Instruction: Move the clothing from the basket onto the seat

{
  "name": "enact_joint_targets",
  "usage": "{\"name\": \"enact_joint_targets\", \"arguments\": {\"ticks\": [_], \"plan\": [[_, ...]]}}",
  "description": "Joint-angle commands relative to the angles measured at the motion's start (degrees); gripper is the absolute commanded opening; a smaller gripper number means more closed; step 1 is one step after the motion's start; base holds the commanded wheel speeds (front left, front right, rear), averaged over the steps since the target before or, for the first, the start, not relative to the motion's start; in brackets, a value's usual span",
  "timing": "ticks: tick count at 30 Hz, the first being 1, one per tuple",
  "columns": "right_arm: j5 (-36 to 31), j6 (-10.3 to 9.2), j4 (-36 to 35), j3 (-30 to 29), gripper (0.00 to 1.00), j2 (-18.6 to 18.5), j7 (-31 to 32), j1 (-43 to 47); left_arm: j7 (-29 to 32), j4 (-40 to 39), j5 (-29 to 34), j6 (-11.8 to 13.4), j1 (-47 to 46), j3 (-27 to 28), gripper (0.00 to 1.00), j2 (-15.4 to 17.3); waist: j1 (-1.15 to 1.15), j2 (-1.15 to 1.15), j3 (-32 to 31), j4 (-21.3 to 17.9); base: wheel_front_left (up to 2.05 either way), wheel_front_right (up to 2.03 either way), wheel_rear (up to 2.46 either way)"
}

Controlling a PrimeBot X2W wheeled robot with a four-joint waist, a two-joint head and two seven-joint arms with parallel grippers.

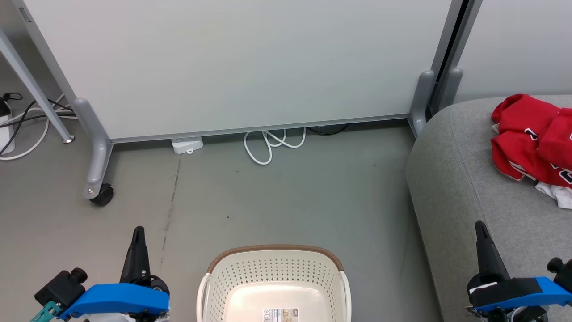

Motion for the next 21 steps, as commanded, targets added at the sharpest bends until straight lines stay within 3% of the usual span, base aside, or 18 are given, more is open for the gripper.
{"name": "enact_joint_targets", "arguments": {"ticks": [1,21], "plan": [[1.9,0.02,-0.8,-0.1,0.0,-0.2,0.4,-1.7,0.4,-0.7,-1.8,-0.3,-1.9,0.4,0.0,0.0,0.0,0.0,0.0,0.0,0.0,0.0,0.0],[15.9,0.03,-0.8,-0.3,0.0,-0.3,3.9,-2.6,3.9,-0.7,-15.5,-0.7,-3.0,2.2,0.0,0.0,0.0,0.0,-0.2,-0.7,0.0,0.0,0.0]]}}
